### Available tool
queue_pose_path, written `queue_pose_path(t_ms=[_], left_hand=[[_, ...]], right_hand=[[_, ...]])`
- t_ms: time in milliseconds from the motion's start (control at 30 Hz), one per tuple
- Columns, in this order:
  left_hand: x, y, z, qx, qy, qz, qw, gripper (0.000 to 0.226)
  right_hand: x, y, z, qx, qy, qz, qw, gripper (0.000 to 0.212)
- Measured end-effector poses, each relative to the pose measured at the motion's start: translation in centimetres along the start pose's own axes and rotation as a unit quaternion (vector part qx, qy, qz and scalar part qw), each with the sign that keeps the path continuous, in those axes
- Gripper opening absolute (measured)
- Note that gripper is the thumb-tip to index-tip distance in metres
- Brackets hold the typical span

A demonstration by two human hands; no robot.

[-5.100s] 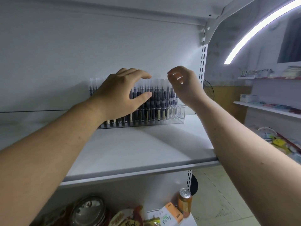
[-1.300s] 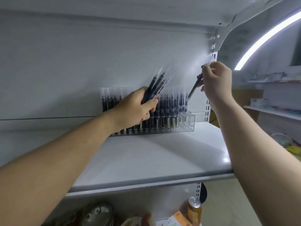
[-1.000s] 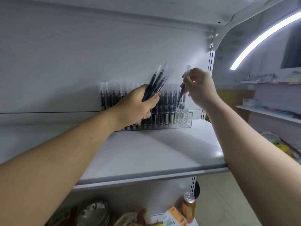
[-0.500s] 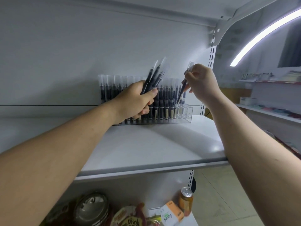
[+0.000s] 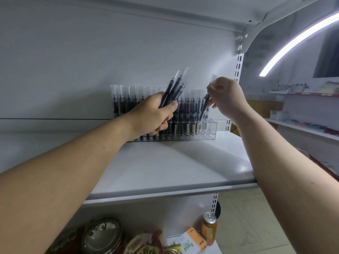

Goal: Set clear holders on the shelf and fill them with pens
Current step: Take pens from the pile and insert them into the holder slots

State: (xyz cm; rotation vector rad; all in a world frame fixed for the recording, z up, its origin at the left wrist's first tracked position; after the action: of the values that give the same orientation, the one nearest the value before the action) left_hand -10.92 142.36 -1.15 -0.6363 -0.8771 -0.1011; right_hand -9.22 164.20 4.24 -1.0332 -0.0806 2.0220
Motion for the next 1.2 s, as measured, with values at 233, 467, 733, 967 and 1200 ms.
queue_pose_path(t_ms=[233,467,733,967,1200], left_hand=[[0.2,0.0,-0.1,0.004,0.003,0.007,1.000,0.019],[0.3,0.0,-0.2,0.003,0.011,0.035,0.999,0.020],[0.4,0.0,-0.3,0.008,0.013,0.067,0.998,0.025],[0.5,0.0,-0.3,0.006,0.012,0.047,0.999,0.021],[1.2,0.2,-0.7,-0.016,0.019,0.029,0.999,0.019]], right_hand=[[-0.4,1.6,-1.1,-0.081,-0.026,-0.060,0.995,0.016],[-0.9,1.3,-1.5,-0.087,-0.043,-0.057,0.994,0.014],[0.0,2.1,-1.5,-0.127,-0.042,-0.081,0.988,0.017],[-0.3,1.0,-0.7,-0.055,-0.079,-0.050,0.994,0.022],[-1.8,0.4,-0.8,-0.040,-0.080,0.178,0.980,0.013]])
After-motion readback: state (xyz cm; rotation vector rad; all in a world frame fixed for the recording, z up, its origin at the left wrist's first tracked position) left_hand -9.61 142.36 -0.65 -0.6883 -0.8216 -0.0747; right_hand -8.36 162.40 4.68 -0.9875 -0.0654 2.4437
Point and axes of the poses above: each hand's wrist, its own z-axis towards the middle knuckle, its own y-axis out of the palm, x = y × z, the point moved 8 cm from there along z, towards the middle knuckle, and after that the axes turned 2 degrees about y, right-handed, at the moved point
